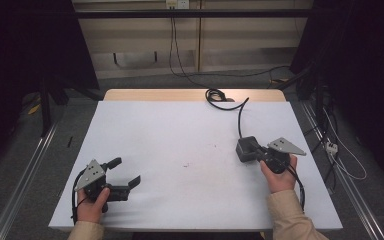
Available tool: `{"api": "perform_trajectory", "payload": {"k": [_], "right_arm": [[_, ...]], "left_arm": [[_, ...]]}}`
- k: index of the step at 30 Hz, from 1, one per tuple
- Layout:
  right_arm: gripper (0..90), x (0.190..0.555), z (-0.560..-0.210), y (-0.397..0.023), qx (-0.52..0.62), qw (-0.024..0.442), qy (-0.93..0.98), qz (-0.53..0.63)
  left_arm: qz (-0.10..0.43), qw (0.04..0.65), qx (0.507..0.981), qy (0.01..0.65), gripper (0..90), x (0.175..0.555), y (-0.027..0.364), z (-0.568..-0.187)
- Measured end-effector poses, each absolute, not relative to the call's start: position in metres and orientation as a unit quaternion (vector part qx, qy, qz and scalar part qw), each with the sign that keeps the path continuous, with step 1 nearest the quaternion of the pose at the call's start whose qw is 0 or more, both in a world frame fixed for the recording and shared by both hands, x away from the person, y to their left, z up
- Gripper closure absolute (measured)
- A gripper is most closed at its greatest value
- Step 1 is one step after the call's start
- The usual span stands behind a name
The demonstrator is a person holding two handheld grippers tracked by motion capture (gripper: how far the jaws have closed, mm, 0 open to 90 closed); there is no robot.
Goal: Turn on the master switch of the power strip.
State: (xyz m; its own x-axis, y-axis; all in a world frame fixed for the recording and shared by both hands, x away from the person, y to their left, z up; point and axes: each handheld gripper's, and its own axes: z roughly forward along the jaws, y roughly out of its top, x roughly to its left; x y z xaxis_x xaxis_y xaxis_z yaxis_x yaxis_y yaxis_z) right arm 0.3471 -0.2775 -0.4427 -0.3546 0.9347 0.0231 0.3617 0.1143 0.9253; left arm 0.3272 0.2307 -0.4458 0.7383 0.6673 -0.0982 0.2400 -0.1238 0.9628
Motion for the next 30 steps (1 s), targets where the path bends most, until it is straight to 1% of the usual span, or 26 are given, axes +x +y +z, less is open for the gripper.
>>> {"api": "perform_trajectory", "payload": {"k": [12, 16, 22, 30], "right_arm": [[90.0, 0.347, -0.4424, -0.2775, 0.473, 0.308, 0.681, 0.466], [82.8, 0.3462, -0.4419, -0.2769, 0.476, 0.308, 0.68, 0.465], [78.6, 0.3449, -0.44, -0.2787, 0.479, 0.302, 0.675, 0.473], [61.1, 0.3447, -0.4389, -0.2807, 0.49, 0.295, 0.668, 0.476]], "left_arm": [[0.184, 0.582, 0.728, 0.311, 2.9, 0.3272, 0.2316, -0.4456], [0.184, 0.583, 0.728, 0.311, 2.9, 0.3274, 0.231, -0.4454], [0.183, 0.582, 0.729, 0.311, 2.9, 0.3274, 0.2304, -0.4456], [0.184, 0.582, 0.73, 0.307, 2.9, 0.3278, 0.2304, -0.4453]]}}
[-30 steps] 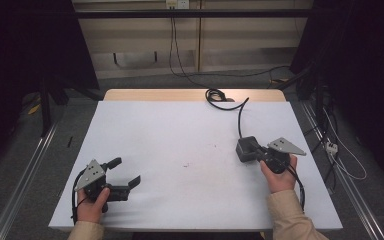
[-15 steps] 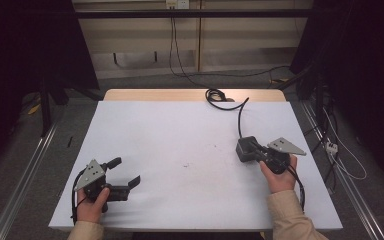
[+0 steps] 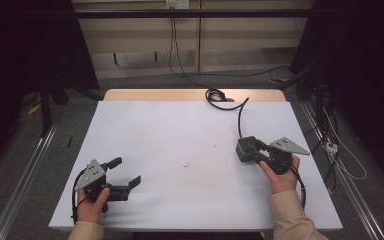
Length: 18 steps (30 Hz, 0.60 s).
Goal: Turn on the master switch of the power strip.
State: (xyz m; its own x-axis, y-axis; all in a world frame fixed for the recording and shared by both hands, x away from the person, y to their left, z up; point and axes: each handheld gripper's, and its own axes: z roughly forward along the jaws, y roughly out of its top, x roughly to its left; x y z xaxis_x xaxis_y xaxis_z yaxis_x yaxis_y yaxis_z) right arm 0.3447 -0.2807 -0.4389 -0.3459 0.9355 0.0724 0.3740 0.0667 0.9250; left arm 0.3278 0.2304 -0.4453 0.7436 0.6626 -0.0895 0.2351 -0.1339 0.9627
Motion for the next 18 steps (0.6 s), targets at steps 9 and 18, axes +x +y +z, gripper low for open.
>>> {"api": "perform_trajectory", "payload": {"k": [9, 18], "right_arm": [[42.6, 0.3449, -0.438, -0.2792, 0.489, 0.289, 0.667, 0.483], [30.3, 0.3442, -0.4377, -0.2779, 0.486, 0.287, 0.671, 0.481]], "left_arm": [[0.182, 0.583, 0.729, 0.309, 2.9, 0.3281, 0.2299, -0.4455], [0.18, 0.583, 0.731, 0.306, 2.9, 0.3291, 0.2281, -0.4454]]}}
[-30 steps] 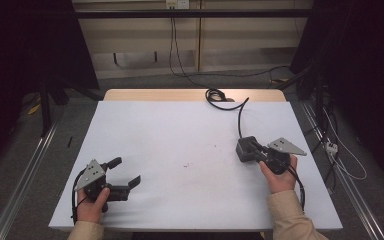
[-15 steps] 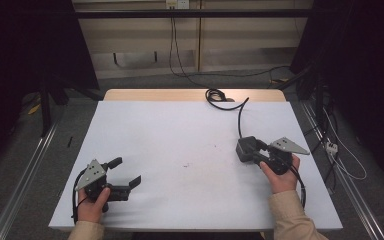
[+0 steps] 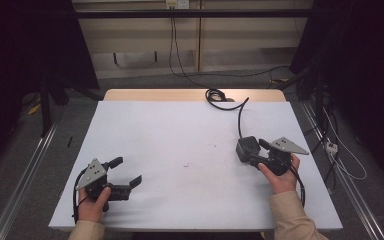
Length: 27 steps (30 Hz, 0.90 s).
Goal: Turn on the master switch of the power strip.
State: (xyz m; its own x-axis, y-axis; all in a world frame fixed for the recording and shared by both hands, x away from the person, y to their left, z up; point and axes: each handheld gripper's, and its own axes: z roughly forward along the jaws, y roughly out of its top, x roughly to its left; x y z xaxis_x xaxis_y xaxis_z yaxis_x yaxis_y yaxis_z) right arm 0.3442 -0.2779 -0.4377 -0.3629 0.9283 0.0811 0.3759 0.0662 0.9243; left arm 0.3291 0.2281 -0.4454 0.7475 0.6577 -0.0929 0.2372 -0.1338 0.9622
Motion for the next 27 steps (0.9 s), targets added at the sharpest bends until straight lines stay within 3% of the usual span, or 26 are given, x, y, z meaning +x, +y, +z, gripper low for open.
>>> {"api": "perform_trajectory", "payload": {"k": [8, 27], "right_arm": [[18.3, 0.34, -0.436, -0.276, 0.471, 0.281, 0.684, 0.481], [14.3, 0.326, -0.437, -0.279, 0.456, 0.271, 0.694, 0.486]], "left_arm": [[0.18, 0.584, 0.728, 0.309, 2.9, 0.329, 0.229, -0.446], [0.178, 0.583, 0.731, 0.307, 2.9, 0.33, 0.229, -0.446]]}}
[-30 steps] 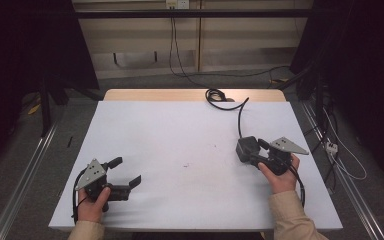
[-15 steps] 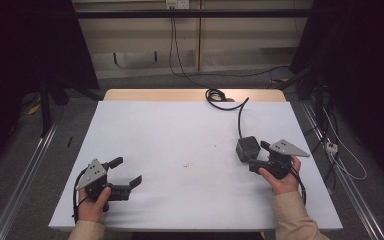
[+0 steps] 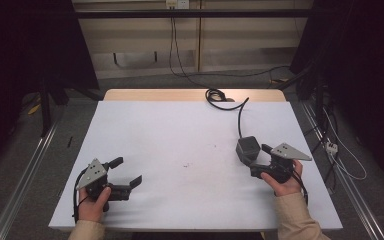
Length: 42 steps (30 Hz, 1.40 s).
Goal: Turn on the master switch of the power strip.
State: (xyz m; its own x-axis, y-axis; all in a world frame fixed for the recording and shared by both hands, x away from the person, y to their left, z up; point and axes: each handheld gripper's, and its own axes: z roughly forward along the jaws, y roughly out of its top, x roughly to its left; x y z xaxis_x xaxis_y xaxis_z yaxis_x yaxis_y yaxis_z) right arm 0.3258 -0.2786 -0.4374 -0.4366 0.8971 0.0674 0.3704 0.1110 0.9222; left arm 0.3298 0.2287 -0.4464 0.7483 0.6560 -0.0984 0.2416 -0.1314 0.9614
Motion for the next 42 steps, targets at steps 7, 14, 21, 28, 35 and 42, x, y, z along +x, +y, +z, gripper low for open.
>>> {"api": "perform_trajectory", "payload": {"k": [7, 14, 21, 28, 35, 42], "right_arm": [[14.3, 0.32, -0.438, -0.278, 0.446, 0.271, 0.702, 0.484], [14.3, 0.313, -0.441, -0.28, 0.443, 0.267, 0.706, 0.484], [14.3, 0.308, -0.442, -0.282, 0.444, 0.262, 0.706, 0.485], [14.3, 0.302, -0.444, -0.285, 0.44, 0.26, 0.711, 0.483], [14.3, 0.298, -0.445, -0.286, 0.438, 0.256, 0.713, 0.484], [14.3, 0.295, -0.446, -0.285, 0.433, 0.252, 0.719, 0.482]], "left_arm": [[0.177, 0.583, 0.731, 0.308, 2.9, 0.33, 0.229, -0.447], [0.177, 0.583, 0.731, 0.308, 2.9, 0.33, 0.228, -0.446], [0.177, 0.583, 0.73, 0.309, 2.9, 0.33, 0.228, -0.446], [0.178, 0.582, 0.732, 0.307, 2.9, 0.33, 0.228, -0.446], [0.178, 0.583, 0.731, 0.308, 2.9, 0.33, 0.228, -0.446], [0.179, 0.583, 0.73, 0.308, 2.9, 0.33, 0.228, -0.446]]}}
